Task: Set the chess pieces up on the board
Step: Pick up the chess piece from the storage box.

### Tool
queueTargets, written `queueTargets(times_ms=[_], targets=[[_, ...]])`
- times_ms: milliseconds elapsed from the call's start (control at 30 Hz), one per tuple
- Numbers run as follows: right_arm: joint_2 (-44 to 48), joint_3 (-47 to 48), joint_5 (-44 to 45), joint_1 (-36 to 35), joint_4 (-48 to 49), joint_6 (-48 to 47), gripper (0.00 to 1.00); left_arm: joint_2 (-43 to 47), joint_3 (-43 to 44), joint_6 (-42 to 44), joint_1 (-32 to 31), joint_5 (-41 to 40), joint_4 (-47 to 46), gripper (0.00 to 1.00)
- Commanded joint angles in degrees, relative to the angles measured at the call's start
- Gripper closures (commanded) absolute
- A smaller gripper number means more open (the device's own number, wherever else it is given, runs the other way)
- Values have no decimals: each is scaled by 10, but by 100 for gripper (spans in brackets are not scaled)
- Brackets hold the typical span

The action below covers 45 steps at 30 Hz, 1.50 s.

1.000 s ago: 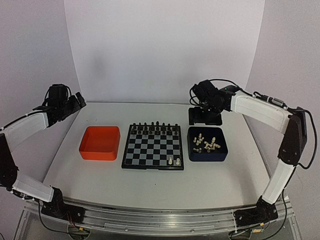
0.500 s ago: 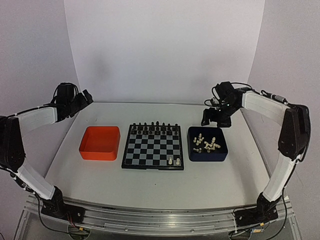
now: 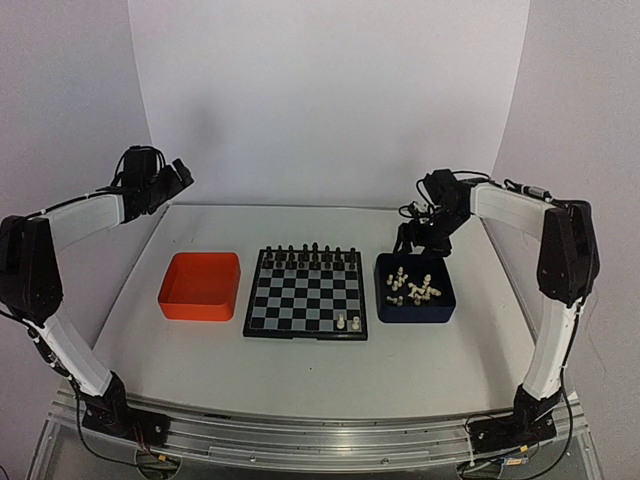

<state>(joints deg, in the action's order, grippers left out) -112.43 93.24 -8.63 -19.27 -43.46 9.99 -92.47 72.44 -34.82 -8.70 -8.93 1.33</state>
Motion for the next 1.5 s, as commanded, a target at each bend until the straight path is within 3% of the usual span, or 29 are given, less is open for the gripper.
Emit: queueTargets(times_ms=[0,333,700,1200,1467], targets=[[-1,21,-27,-1,-2,-18,16,6,22,1,-9,-34,-9,0],[4,17,2,-1,-25,-25,17,-13,37,37,-44,-94,-20,0],[-9,47,10,-1,-64,-17,20,-23,47,40,-49,-87,-17,0],[-91,115,40,-16,-65,25,47,-22,47,42,-51,-82,2,0],[-127,137,80,-36,-62,25,54,-11,28,34,-53,-88,-9,0]])
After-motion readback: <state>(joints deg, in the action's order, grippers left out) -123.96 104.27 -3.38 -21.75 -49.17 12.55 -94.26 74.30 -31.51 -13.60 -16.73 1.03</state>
